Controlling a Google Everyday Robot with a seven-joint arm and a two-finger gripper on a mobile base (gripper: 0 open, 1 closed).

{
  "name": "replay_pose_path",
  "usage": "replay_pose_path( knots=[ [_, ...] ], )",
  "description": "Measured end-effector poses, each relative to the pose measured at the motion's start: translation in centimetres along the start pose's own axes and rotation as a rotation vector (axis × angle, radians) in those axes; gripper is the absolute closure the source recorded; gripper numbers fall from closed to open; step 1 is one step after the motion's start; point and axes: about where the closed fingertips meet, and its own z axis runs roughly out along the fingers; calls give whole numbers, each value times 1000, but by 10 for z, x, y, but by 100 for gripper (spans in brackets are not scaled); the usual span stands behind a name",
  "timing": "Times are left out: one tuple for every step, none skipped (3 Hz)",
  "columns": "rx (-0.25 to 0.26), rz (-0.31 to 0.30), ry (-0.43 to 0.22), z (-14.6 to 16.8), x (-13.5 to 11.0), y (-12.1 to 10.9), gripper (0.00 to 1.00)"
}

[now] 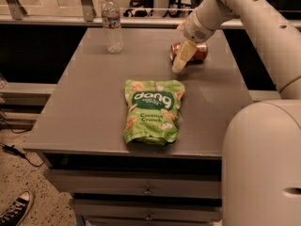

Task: Place coke can upright

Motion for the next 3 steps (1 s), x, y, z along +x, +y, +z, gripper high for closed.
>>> replay_pose_path(
  knots=[
    [-49, -41, 75, 11, 3, 5, 26],
    [-69, -51, 121, 13, 9, 8, 48],
    [-67, -64, 164, 5, 13, 7, 71]
  ],
)
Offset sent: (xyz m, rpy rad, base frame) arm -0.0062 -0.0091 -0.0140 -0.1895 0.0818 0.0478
